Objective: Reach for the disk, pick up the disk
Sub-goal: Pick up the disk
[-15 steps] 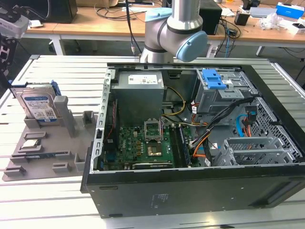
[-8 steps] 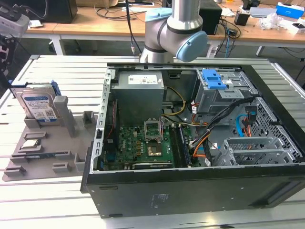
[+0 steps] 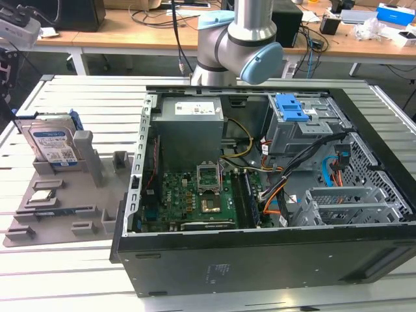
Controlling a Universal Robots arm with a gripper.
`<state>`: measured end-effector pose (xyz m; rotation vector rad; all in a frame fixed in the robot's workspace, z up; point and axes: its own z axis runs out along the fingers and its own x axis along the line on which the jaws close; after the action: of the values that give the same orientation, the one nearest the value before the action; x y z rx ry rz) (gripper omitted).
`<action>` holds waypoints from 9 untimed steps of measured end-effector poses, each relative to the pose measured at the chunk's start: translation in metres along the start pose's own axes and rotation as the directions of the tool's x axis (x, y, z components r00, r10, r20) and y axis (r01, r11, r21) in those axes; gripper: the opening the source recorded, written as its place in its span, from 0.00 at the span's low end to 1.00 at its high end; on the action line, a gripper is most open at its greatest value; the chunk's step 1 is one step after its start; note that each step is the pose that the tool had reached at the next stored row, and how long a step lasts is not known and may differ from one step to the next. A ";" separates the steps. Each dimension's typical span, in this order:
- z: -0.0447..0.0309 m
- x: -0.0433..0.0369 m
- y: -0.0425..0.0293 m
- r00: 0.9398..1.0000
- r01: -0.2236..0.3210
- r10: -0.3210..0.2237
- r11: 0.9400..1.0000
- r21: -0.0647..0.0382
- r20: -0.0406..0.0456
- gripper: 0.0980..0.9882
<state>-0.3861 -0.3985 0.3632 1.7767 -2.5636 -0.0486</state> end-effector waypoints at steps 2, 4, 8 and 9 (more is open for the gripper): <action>0.0000 0.0000 0.0000 1.000 0.026 -0.026 1.000 0.000 -0.001 0.01; 0.0000 0.0000 0.0000 0.999 0.040 -0.040 0.999 0.000 -0.002 0.01; 0.0000 0.0000 0.0000 0.996 0.088 -0.088 0.996 0.000 -0.003 0.01; 0.0000 0.0000 0.0000 0.995 0.095 -0.095 0.995 0.000 -0.004 0.01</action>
<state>-0.3861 -0.3985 0.3632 1.8961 -2.4747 -0.0469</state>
